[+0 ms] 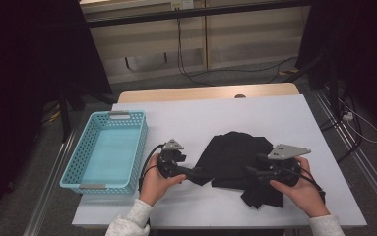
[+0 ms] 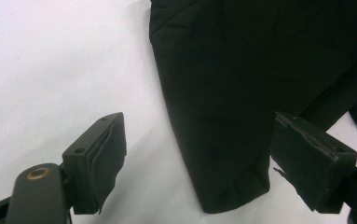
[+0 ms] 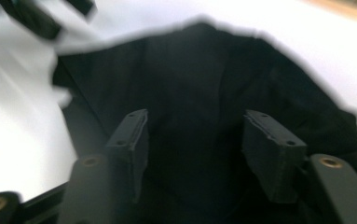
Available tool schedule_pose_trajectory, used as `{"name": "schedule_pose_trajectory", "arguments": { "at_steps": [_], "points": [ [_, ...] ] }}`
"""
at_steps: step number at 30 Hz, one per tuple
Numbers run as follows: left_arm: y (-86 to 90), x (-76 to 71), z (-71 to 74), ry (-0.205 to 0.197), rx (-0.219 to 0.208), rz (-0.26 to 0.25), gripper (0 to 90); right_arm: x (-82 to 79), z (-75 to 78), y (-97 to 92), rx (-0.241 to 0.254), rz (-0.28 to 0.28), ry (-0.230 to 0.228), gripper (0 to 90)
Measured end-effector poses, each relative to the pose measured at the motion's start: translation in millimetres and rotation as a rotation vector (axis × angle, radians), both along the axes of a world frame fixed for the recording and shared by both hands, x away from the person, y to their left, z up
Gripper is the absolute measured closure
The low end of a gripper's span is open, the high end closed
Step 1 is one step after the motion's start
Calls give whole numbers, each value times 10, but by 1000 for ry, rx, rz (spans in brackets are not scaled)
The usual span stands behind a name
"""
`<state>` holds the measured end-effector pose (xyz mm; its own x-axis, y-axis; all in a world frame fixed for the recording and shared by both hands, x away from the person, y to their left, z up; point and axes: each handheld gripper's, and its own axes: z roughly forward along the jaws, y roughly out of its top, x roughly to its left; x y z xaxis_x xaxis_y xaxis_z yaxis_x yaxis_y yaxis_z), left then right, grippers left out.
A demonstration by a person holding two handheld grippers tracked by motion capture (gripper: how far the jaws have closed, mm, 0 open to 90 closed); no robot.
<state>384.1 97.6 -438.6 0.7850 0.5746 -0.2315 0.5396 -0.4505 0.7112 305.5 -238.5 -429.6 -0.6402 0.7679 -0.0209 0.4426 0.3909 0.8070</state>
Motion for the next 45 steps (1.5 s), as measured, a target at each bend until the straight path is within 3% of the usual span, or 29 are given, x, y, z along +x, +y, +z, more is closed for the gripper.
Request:
{"name": "schedule_pose_trajectory", "arguments": {
  "at_steps": [3, 5, 8, 10, 12, 15, 19, 29, 45],
  "points": [
    [-5, 4, -3, -2, 2, 3, 190, 31, -153, 11, -58, 2, 28, 346],
    [-9, 4, -5, -2, 2, 5, 190, 47, -207, 26, -70, -10, 30, 394],
    [-10, 5, -11, 2, 9, -3, 189, 78, -207, 22, -73, -57, 27, 705],
    [-17, 0, -17, 0, 9, 0, 187, 109, -191, -14, -51, -89, 30, 843],
    [-21, -2, -18, -2, 5, -6, 183, 135, -126, -74, 27, -141, 26, 858],
    [-41, -14, -10, 2, 11, -28, 173, 131, 34, -121, 127, -170, -12, 864],
    [-87, -34, -25, 1, 12, -46, 166, 124, 174, -193, 176, -194, -58, 865],
    [-165, -88, -83, 4, 21, -76, 161, 137, 95, -415, 231, -276, -71, 863],
    [-274, -151, -158, 13, 58, -123, 192, 131, 78, -541, 235, -340, -90, 858]
  ]
}}
